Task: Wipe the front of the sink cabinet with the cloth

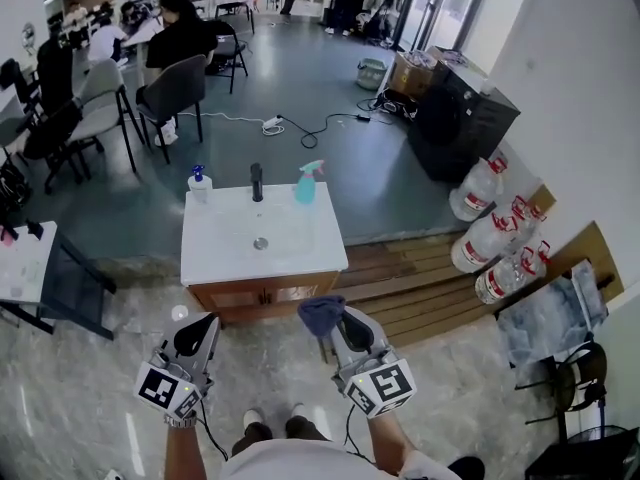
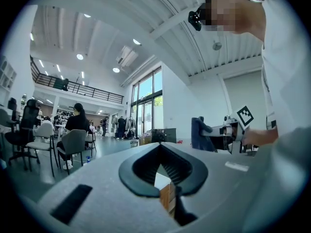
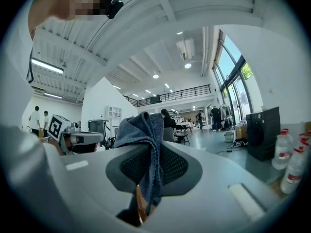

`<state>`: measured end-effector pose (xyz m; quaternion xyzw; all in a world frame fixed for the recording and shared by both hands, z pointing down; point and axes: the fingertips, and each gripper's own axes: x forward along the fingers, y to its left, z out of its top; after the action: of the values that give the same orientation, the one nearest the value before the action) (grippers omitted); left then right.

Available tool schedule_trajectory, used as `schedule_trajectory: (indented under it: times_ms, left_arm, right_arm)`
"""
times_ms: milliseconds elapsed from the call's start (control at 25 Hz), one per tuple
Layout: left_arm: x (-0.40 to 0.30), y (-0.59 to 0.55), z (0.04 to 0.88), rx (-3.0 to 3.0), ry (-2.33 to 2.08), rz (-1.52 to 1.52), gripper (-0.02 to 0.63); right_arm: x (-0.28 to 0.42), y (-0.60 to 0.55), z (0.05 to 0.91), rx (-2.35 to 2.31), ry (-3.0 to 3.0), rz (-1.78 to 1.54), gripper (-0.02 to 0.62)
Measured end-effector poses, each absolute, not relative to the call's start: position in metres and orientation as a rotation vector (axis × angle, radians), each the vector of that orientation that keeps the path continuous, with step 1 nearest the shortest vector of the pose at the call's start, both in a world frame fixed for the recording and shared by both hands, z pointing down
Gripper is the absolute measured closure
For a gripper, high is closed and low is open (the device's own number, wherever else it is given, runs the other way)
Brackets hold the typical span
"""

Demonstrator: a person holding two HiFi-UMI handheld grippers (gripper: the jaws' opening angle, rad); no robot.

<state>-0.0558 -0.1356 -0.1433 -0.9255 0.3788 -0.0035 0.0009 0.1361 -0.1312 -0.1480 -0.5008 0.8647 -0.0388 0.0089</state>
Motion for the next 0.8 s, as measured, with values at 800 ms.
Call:
schedule_trajectory:
  times_ms: [800]
  left_arm:
    - [-0.060, -0.124, -0.144, -2.921, 1.176, 0.006, 0.601]
  right_arm:
    - [0.124, -0.123, -0.138, -1.544, 2.782, -0.091, 0.546]
